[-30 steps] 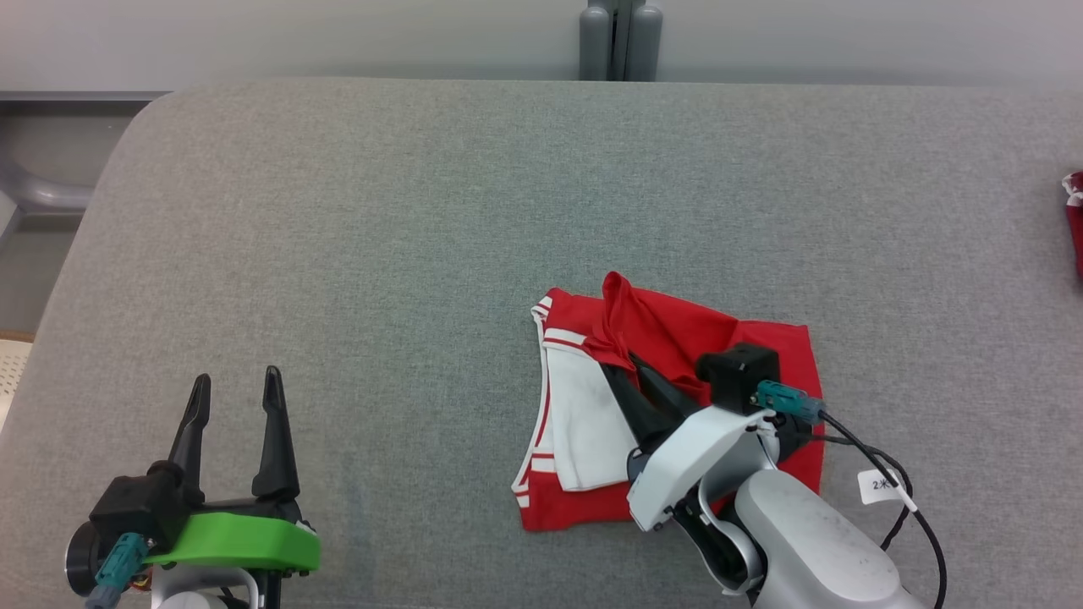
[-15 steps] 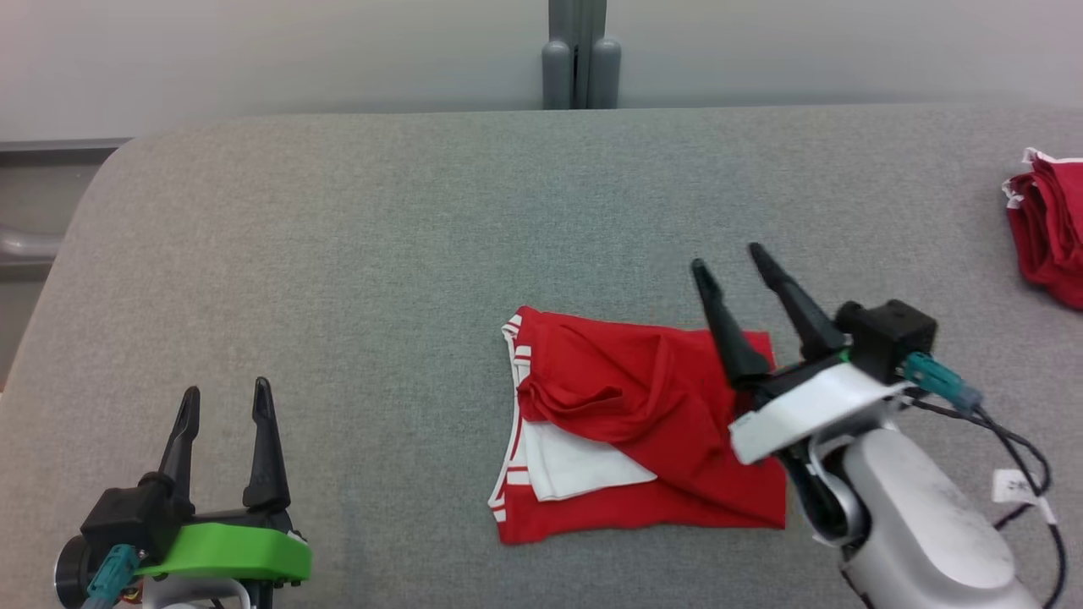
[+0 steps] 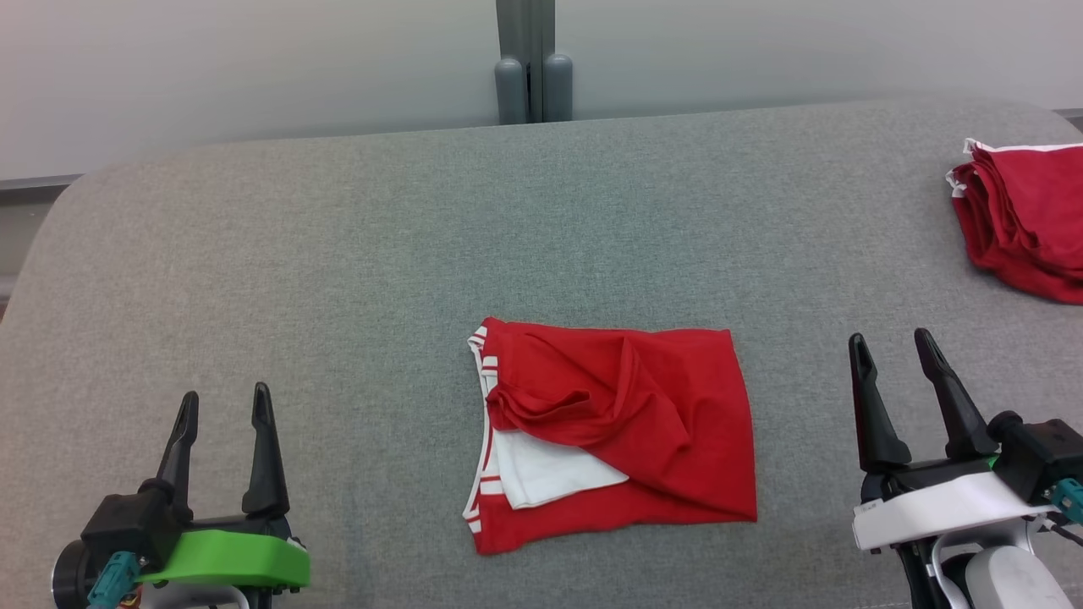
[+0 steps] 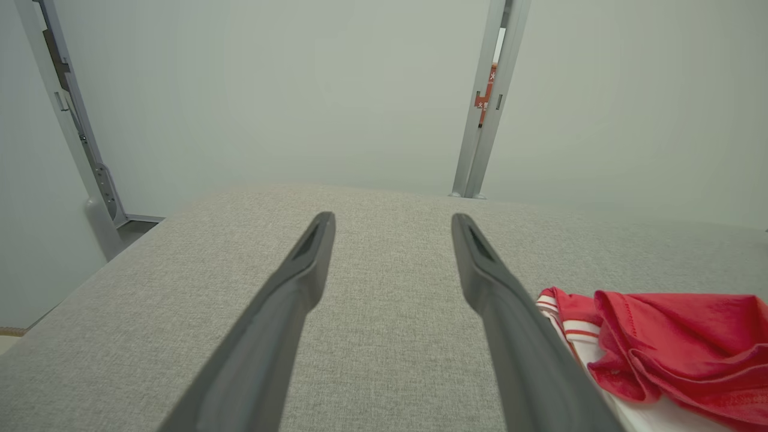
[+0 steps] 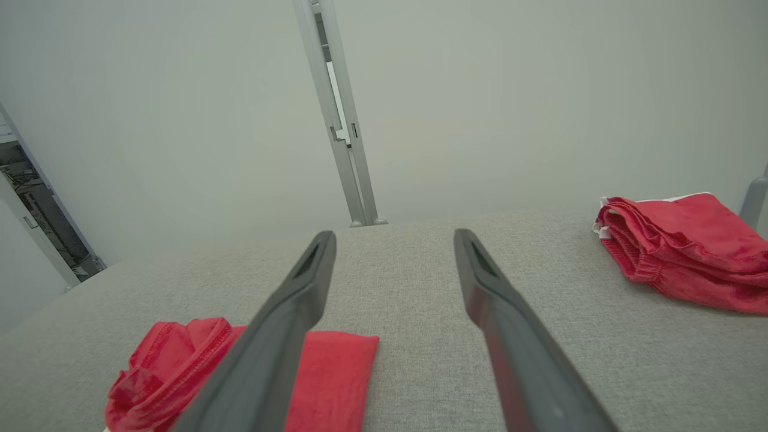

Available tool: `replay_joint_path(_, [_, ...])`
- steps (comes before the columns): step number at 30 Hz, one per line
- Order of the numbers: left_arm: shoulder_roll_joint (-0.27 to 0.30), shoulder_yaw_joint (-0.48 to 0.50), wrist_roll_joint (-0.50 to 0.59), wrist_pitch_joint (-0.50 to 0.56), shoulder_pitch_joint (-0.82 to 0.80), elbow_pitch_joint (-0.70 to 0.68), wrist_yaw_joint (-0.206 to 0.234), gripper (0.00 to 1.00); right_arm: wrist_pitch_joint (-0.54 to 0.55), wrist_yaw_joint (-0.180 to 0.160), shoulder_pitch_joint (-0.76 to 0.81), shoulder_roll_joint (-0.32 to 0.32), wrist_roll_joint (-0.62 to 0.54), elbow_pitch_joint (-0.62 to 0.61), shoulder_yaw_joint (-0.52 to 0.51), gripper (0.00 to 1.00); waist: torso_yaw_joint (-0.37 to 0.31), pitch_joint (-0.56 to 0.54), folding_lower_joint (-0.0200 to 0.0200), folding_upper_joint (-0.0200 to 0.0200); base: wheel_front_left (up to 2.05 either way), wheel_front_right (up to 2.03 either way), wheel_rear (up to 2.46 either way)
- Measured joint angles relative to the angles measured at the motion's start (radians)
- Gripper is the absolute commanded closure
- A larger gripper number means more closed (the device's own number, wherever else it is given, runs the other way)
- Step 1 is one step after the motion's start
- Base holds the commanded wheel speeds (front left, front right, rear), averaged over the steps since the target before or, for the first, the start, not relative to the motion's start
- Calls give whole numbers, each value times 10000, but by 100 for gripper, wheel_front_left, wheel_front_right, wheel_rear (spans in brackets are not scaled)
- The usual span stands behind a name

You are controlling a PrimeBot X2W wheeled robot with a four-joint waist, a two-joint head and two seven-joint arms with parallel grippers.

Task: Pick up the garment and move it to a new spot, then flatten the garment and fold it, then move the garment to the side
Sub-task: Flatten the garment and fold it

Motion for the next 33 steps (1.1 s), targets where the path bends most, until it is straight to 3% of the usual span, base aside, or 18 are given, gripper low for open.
replay_joint_path(9, [77,-376,104,0,-37,2,0,0,0,0,157,347,-357,-253,-77,0,-63,95,0,0,0,0,0])
replay_joint_path(22, [961,-4637,-221,0,-1579,738,-2,0,0,0,-109,368,-690,-265,25,0,-397,382,0,0,0,0,0])
replay_joint_path(33, [1348,-7302,-842,0,-2592,1956,-2,0,0,0,-256,410,-704,-307,-86,0,-1147,877,1,0,0,0,0])
